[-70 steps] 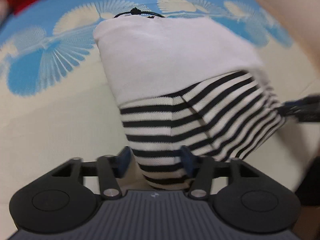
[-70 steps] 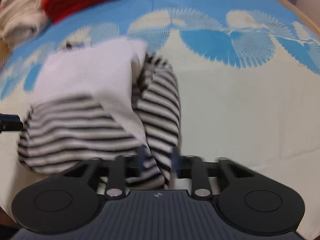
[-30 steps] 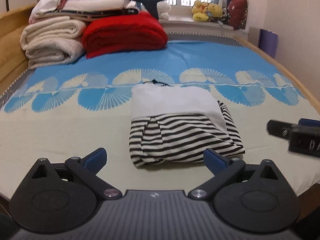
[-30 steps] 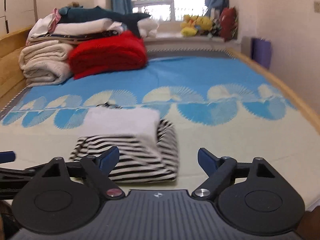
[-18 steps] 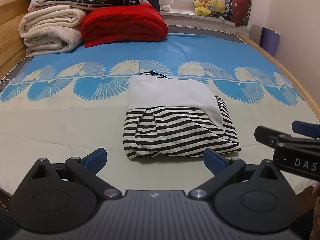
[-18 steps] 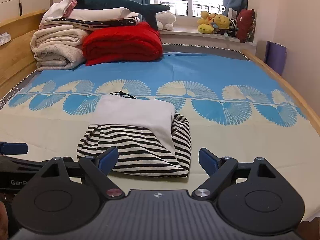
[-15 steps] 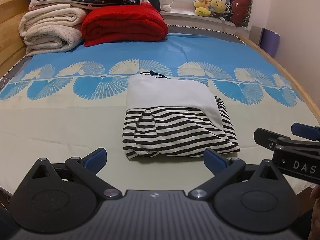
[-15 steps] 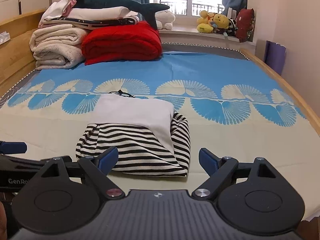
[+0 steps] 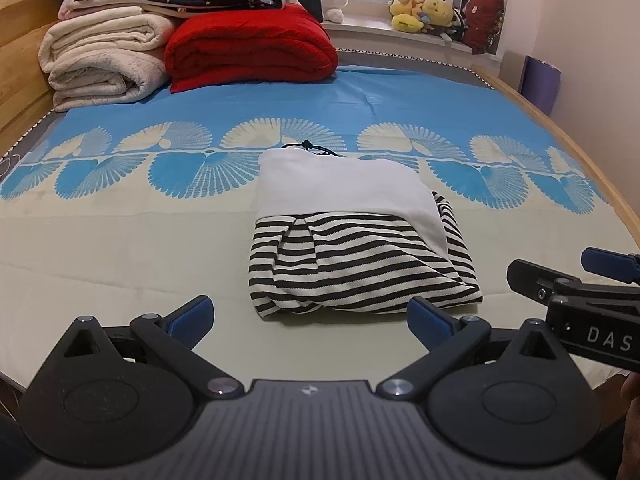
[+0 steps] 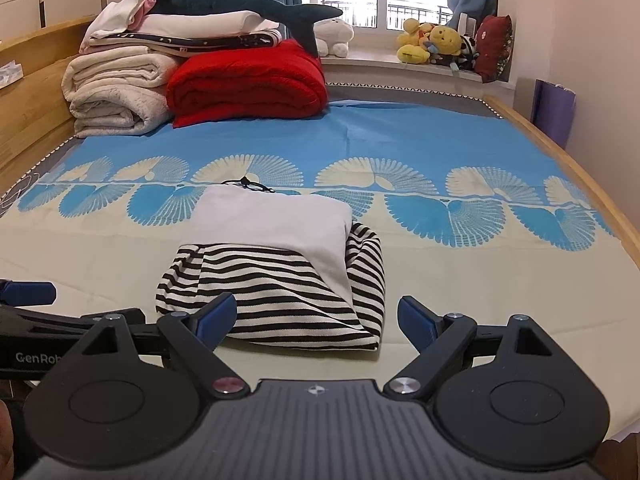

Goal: Fold small clothes

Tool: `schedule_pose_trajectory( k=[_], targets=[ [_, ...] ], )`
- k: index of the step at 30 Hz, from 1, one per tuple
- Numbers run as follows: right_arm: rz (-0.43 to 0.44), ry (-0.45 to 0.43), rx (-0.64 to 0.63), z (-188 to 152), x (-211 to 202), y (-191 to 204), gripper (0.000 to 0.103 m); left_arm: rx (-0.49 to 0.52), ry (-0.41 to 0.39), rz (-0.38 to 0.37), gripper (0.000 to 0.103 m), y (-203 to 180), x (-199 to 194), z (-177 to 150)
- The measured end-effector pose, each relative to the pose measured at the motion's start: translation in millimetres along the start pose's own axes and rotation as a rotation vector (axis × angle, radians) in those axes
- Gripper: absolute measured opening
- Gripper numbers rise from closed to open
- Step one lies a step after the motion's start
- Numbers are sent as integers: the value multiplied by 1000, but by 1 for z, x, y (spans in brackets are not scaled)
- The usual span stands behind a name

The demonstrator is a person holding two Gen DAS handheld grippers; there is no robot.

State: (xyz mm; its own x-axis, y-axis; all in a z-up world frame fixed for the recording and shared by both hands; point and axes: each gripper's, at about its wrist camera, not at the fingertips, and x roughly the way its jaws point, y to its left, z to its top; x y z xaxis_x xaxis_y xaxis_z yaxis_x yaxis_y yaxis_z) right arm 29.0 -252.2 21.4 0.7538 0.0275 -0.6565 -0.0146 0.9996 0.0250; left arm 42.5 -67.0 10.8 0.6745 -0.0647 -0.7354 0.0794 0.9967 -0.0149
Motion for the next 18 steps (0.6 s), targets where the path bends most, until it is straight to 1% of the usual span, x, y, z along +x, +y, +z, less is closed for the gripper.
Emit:
schedule_pose_trajectory(
  k=[18],
  targets=[
    [13, 4, -12, -1, -1, 1, 88, -9, 16, -4, 103, 2, 4, 1]
  ],
)
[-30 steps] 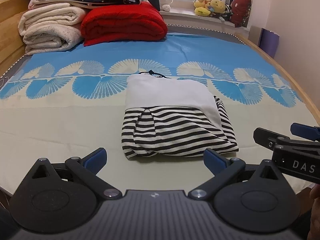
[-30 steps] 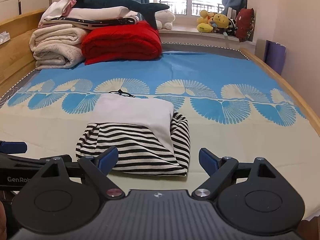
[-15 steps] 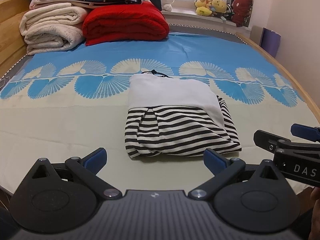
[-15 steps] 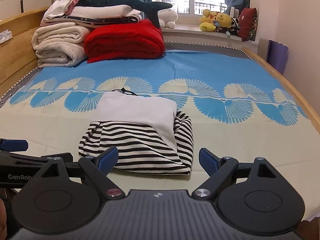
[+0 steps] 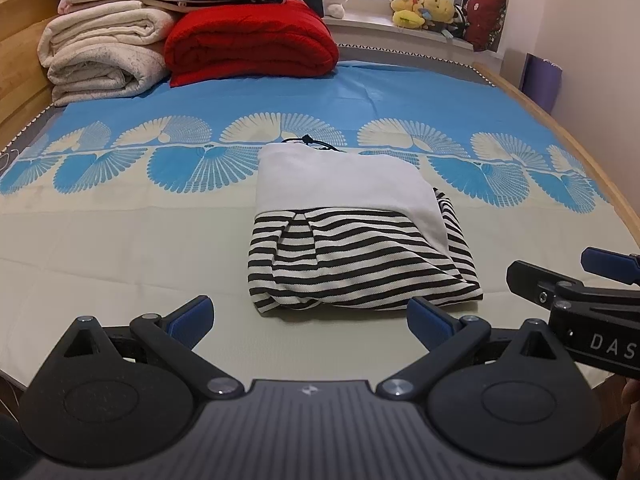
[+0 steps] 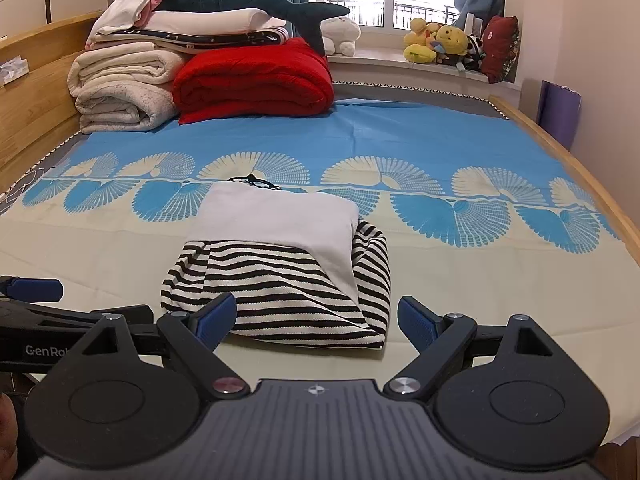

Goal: Fold small clothes

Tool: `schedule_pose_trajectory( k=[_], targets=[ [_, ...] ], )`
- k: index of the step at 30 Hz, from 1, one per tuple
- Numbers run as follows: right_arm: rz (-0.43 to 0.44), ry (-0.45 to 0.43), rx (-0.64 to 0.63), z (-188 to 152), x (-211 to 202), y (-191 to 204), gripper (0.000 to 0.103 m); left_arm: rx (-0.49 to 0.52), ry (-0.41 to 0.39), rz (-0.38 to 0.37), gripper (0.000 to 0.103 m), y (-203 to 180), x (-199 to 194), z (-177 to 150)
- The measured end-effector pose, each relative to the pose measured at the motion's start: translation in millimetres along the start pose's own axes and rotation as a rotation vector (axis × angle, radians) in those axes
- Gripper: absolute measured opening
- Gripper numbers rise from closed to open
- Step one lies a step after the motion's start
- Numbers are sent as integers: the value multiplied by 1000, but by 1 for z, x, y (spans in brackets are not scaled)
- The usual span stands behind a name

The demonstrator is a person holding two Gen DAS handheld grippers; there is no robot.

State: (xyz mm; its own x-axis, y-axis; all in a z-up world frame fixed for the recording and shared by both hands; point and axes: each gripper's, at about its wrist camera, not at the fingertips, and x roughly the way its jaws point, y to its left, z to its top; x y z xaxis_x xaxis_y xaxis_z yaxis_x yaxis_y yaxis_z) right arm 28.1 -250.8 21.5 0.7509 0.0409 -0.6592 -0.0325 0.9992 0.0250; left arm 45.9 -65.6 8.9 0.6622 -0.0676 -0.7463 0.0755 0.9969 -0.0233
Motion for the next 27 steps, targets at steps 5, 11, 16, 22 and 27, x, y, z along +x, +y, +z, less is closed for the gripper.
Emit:
schedule_pose_trajectory(
  k=[5, 11, 16, 22, 27],
  targets=[
    [1, 1, 0, 0, 0, 0, 88, -3, 5, -1, 103, 1, 1, 0],
    [7, 2, -8, 0, 1, 0, 88, -5, 10, 1, 103, 2, 1, -1],
    [9, 6, -7, -1, 1, 0, 88, -3, 10, 2, 103, 1, 1, -1],
    [11, 9, -5, -2, 1, 0, 88, -2, 12, 0, 103, 1, 1, -2],
    [11, 13, -4, -3, 3, 0, 88, -1, 14, -1, 103, 2, 1, -2]
  ],
)
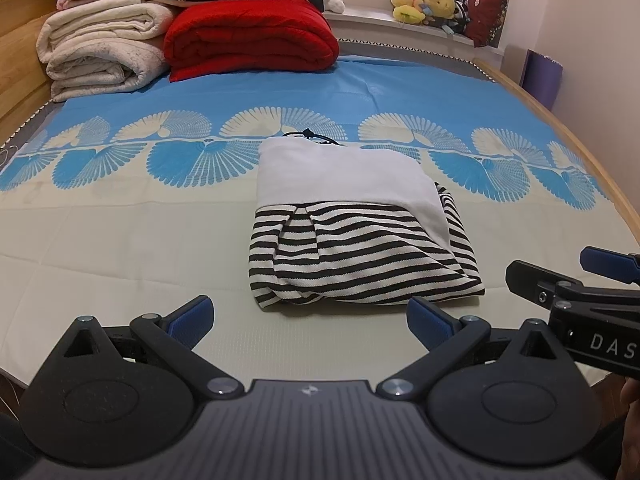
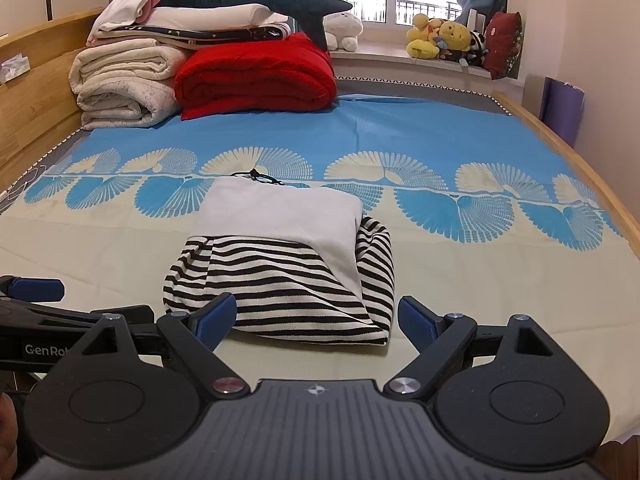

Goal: Fold small clothes

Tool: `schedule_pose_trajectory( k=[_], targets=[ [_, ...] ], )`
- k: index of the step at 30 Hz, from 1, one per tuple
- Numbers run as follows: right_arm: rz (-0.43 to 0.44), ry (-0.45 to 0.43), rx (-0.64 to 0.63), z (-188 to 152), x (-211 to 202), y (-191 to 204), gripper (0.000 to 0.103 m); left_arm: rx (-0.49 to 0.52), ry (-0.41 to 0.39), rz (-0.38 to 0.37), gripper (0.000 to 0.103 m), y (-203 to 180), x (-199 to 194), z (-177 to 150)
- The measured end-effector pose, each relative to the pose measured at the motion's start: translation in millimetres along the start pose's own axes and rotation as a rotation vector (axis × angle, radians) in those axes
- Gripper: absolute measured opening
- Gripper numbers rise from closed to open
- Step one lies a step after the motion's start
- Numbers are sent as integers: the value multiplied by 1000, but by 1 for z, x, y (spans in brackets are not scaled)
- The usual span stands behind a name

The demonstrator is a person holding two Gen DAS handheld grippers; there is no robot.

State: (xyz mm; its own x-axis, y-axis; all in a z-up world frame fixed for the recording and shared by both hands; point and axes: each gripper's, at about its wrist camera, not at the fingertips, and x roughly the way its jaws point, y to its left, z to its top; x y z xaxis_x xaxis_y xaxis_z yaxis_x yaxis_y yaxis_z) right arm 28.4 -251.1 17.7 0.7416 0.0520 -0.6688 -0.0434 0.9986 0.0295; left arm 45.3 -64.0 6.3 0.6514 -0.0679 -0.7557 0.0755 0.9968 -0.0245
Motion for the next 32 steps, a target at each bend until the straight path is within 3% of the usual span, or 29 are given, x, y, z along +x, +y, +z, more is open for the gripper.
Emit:
schedule_pose_trajectory(
  k=[32],
  targets=[
    [2, 5, 1, 1, 1, 0, 88, 1, 10, -11, 103, 4, 3, -2]
  ],
)
